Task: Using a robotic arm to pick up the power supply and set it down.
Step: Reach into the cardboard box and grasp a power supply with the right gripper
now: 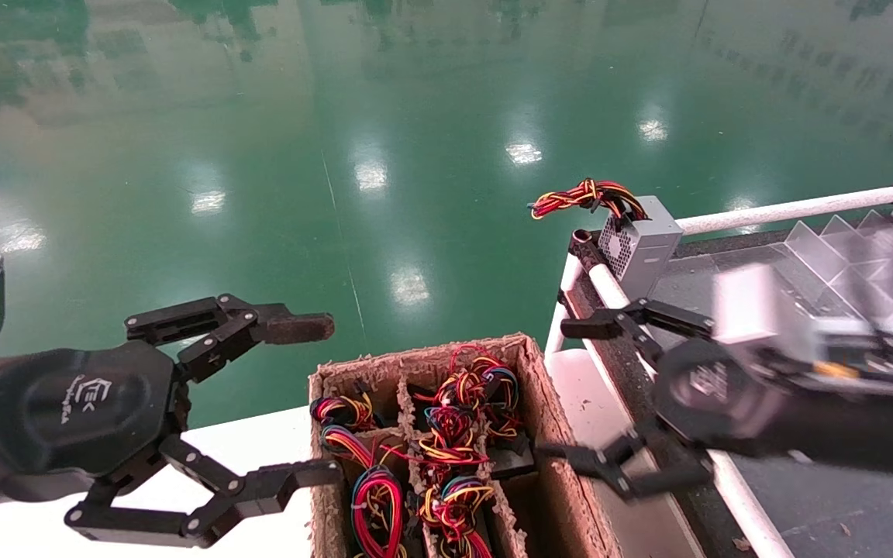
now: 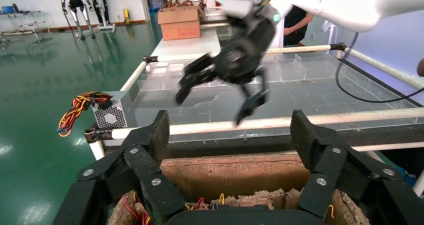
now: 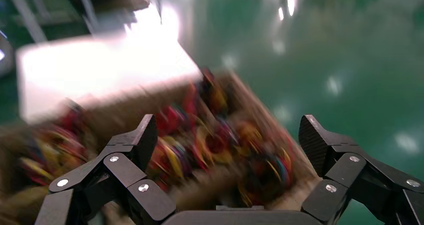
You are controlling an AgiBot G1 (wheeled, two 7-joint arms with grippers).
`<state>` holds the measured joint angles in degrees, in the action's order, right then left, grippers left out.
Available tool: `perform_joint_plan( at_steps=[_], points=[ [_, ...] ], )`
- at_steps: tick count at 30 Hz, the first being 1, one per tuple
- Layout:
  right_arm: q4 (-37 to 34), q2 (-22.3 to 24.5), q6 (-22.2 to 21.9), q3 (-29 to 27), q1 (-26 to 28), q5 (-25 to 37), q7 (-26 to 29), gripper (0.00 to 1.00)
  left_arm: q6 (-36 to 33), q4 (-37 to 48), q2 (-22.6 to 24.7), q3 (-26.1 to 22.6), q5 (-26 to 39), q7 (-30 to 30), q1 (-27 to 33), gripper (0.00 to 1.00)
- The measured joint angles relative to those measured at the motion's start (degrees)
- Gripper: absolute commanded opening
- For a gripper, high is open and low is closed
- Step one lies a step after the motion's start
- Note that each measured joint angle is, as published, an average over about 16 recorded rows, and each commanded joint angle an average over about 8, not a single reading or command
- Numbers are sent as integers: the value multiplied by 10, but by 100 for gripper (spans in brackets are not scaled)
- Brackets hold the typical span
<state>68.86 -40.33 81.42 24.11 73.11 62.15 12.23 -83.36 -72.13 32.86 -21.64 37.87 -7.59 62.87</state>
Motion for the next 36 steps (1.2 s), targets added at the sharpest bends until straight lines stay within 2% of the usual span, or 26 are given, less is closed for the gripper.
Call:
perform_joint_plan(
  at_steps=[7,13,24,36],
  points=[
    [-36,-57,-10,63,91,139,-5,100,0,0,0,0,0,0,0,100],
    [-64,-97,-22,96,130,214,-37,100,0,0,0,0,0,0,0,100],
    [-61,-129,-76,115,124,274,-83,100,0,0,0,0,0,0,0,100],
    [-16,-137,-120,124,98,309,-96,100,0,0,0,0,0,0,0,100]
  ],
)
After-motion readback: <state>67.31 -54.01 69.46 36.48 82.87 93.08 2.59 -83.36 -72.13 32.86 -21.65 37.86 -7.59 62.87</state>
